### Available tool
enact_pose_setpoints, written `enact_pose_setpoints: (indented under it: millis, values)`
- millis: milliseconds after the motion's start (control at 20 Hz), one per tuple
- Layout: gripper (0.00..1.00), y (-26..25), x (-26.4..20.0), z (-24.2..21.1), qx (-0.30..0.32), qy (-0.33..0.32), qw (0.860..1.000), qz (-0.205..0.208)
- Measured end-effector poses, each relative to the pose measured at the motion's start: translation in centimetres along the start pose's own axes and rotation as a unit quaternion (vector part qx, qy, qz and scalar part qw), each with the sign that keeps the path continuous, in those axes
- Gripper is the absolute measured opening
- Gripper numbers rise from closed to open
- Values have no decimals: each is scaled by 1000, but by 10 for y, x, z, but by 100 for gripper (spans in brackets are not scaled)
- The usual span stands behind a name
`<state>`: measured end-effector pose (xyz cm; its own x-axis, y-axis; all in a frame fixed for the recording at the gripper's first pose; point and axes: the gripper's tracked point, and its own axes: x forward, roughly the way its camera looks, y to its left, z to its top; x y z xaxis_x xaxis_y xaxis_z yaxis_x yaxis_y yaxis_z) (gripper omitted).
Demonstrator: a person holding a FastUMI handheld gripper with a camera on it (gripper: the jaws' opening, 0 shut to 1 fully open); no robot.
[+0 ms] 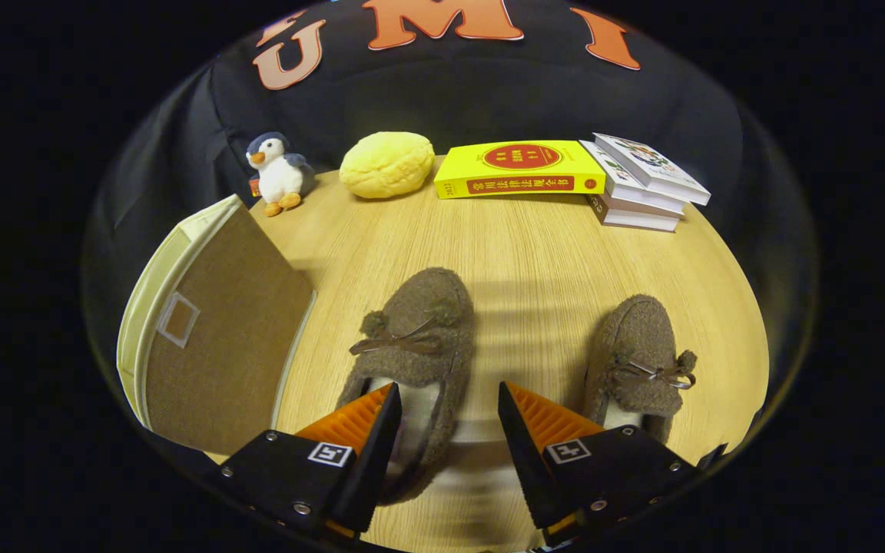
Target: Open the storage box then place both shoes into the box .Put the left shoe in first, then the right shoe, with the right side of both shoes facing outward in a uniform manner.
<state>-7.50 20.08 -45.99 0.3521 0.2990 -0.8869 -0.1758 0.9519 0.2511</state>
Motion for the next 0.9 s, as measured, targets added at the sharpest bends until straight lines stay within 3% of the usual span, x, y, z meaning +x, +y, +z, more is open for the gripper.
enact_pose_setpoints:
  millis: [150,400,500,700,900]
  values:
    - [66,0,17,2,18,8,1000,-5]
    - [30,4,37,0,21,7,1000,-19]
    - [21,4,38,1,31,9,999,-23]
    - [7,1,29,5,71,15,997,-23]
    - [5,5,7,19,80,1,997,-23]
